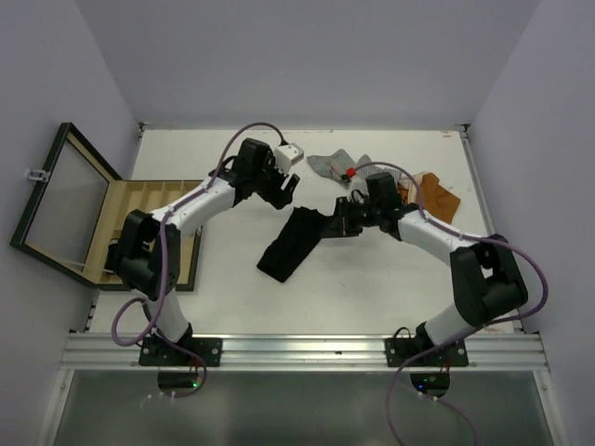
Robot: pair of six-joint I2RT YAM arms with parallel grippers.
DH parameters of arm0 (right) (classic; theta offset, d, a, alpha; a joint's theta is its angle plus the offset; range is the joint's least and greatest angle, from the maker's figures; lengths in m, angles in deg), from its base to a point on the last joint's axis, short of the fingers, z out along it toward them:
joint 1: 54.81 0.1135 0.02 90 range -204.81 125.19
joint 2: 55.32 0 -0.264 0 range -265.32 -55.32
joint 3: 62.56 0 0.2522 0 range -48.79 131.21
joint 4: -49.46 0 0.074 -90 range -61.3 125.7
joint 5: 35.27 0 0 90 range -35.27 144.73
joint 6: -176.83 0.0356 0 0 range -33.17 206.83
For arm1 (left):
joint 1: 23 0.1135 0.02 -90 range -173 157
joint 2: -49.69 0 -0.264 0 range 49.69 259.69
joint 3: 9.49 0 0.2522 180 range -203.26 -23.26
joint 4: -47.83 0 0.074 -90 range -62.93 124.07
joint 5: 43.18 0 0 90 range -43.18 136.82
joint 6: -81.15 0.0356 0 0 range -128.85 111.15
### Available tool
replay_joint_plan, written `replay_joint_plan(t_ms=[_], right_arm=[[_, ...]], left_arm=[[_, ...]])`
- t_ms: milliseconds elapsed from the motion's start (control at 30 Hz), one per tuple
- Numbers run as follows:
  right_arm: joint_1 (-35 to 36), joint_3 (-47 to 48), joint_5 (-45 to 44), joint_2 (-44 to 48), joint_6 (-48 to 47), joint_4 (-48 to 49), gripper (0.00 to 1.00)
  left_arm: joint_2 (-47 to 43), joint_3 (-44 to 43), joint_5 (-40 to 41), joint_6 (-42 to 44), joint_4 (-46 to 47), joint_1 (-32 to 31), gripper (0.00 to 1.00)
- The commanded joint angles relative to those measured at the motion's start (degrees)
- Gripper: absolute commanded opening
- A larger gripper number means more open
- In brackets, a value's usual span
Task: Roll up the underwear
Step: Fold the underwear
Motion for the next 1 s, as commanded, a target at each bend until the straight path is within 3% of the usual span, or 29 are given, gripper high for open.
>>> replay_joint_plan(t_ms=[0,133,500,800,967], right_arm=[[-4.03,2.56,0.34,-0.28,-5.44,-4.96,0.13],[-4.64,5.63,-0.90,-5.98,-4.92,-1.99,0.11],[-6.40,7.58,-5.38,-15.49,0.34,8.04,0.09],[-6.58,5.82,-5.56,-15.94,2.38,11.91,0.09],[-7.02,5.64,-6.35,-13.56,2.90,12.70,0.09]], left_arm=[[-2.01,-3.37,0.31,3.34,-2.42,-2.87,0.72],[0.90,-4.61,0.83,1.84,-3.67,-6.20,0.66],[8.64,-8.83,5.84,1.84,-3.49,-11.40,0.68],[13.47,-12.52,8.57,1.31,-3.84,-12.11,0.66],[14.18,-12.70,7.43,0.52,-3.84,-12.28,0.58]])
